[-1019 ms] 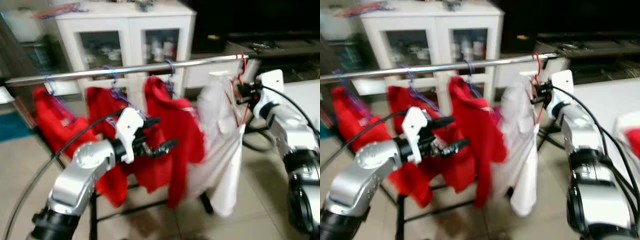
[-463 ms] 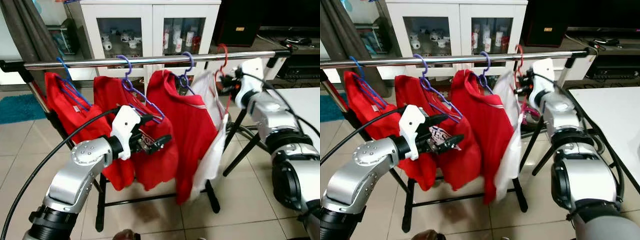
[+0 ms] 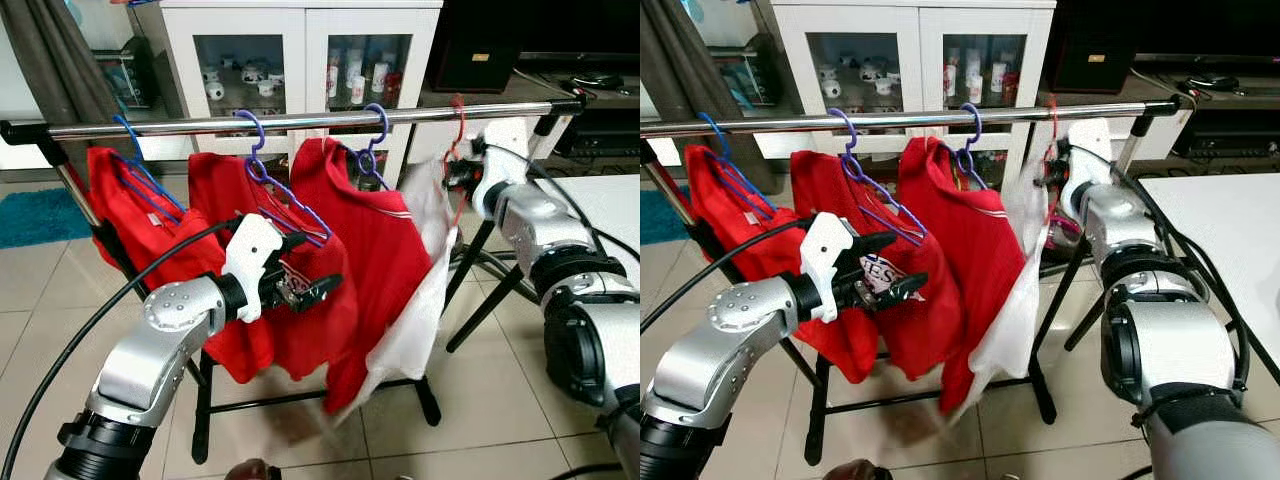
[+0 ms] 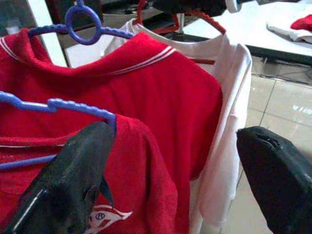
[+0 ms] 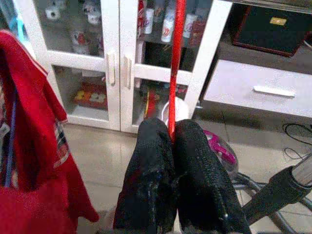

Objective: Hang hanger

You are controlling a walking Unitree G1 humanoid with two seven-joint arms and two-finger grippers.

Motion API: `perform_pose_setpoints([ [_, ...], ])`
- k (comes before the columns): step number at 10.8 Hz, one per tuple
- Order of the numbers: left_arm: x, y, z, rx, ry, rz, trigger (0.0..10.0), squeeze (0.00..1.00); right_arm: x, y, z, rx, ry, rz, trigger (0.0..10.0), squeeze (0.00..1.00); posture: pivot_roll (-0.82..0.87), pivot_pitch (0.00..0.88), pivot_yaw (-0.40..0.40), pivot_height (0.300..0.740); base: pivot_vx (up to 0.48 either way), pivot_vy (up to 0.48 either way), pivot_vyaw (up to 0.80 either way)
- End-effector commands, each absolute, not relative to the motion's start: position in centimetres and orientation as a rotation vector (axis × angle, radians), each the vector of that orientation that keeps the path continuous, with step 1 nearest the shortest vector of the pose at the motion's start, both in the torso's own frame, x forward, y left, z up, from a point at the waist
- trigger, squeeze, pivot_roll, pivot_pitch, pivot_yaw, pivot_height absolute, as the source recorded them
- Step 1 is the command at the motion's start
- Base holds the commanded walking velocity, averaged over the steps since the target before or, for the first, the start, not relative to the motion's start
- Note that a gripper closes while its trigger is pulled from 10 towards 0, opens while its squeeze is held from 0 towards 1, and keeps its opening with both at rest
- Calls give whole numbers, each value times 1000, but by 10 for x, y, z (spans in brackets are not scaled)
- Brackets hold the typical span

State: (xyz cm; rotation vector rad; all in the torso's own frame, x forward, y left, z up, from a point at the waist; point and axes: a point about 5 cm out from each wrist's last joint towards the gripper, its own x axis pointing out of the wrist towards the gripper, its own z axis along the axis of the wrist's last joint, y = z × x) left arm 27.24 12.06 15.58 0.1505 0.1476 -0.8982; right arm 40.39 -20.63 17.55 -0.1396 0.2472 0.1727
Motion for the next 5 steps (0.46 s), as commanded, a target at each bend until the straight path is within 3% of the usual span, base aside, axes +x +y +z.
perform_pose_setpoints([
  [1, 271, 120, 159, 166, 144, -912, 10000, 0, 401, -209, 166, -156, 313, 176, 10000, 0, 34, 0, -4, 740, 0, 0, 0],
  [2, 271, 124, 158, 170, 159, -893, 10000, 0, 398, -210, 160, -164, 342, 180, 10000, 0, 48, 0, -17, 740, 0, 0, 0],
  [3, 271, 127, 157, 176, 166, -870, 10000, 0, 399, -211, 165, -161, 294, 182, 10000, 996, 51, 0, -21, 740, 0, 0, 0],
  [5, 280, 134, 163, 173, 115, -743, 10000, 0, 400, -224, 189, -83, 101, 236, 10000, 1000, 48, 0, -20, 740, 0, 0, 0],
])
